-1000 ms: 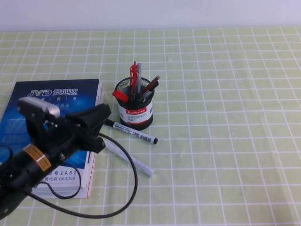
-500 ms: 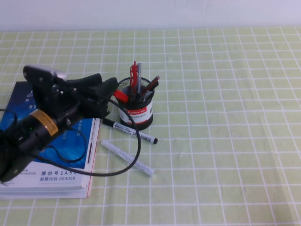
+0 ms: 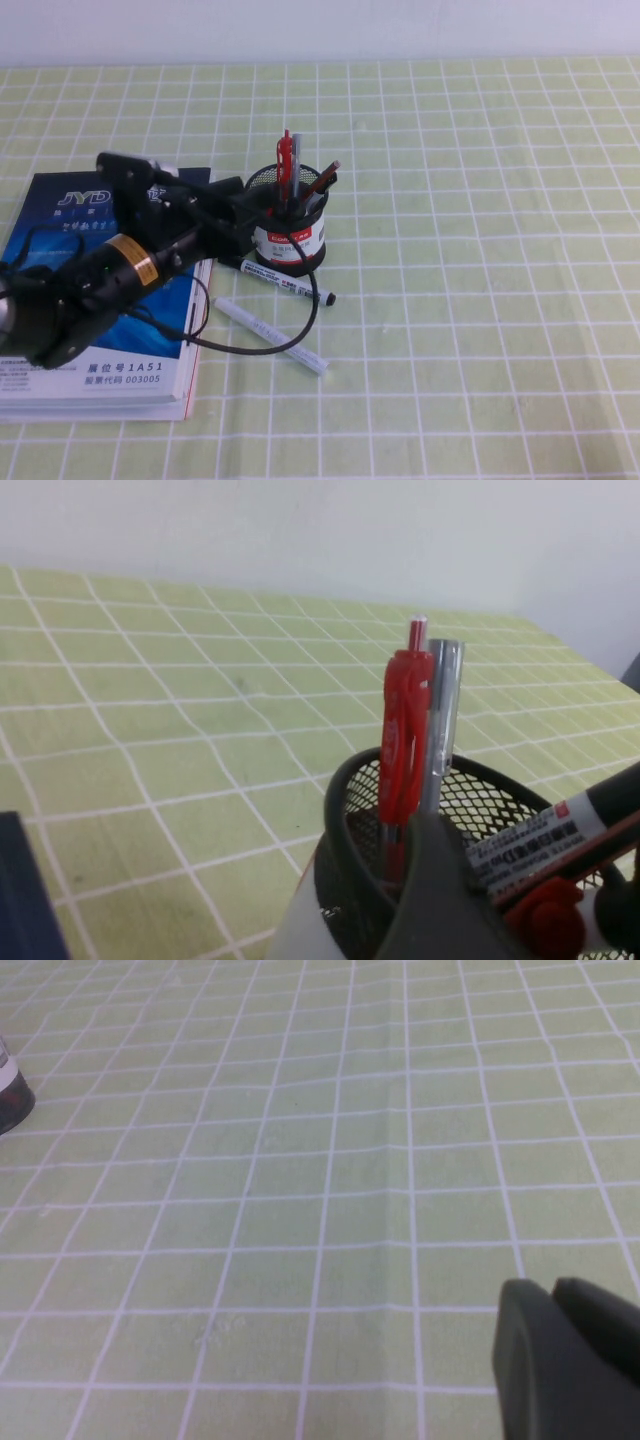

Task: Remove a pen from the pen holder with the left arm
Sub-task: Pick up the pen from the pen holder

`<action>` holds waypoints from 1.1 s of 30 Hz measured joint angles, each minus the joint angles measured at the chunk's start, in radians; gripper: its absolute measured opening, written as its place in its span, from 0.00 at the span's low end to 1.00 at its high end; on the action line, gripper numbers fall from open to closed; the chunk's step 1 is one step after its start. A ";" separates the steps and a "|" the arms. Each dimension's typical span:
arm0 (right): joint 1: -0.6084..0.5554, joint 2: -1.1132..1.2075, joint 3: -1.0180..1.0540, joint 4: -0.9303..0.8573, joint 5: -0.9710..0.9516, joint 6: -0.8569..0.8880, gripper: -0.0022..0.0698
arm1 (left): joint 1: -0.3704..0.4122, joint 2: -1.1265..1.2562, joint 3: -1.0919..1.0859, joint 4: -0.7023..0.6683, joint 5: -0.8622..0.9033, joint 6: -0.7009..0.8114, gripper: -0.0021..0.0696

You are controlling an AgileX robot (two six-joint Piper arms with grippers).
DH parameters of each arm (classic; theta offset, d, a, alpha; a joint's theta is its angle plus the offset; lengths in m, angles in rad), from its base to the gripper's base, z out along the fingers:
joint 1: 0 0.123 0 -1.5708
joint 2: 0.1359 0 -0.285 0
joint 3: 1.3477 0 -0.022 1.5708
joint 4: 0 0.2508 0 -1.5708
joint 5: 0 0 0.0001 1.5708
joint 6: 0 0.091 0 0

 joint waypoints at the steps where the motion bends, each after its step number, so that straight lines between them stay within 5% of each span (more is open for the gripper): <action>1: 0.000 0.000 0.000 0.000 0.000 0.000 0.01 | -0.005 0.006 -0.007 0.000 0.005 0.000 0.51; 5: 0.000 0.000 0.000 0.000 0.000 0.000 0.01 | -0.027 0.019 -0.036 -0.002 0.050 0.000 0.43; 11: 0.000 0.000 0.000 0.000 0.000 0.000 0.01 | -0.030 0.025 -0.042 -0.023 0.067 0.000 0.12; 33: 0.000 0.000 0.000 0.000 0.000 0.000 0.01 | -0.033 -0.200 -0.042 0.070 0.216 0.016 0.12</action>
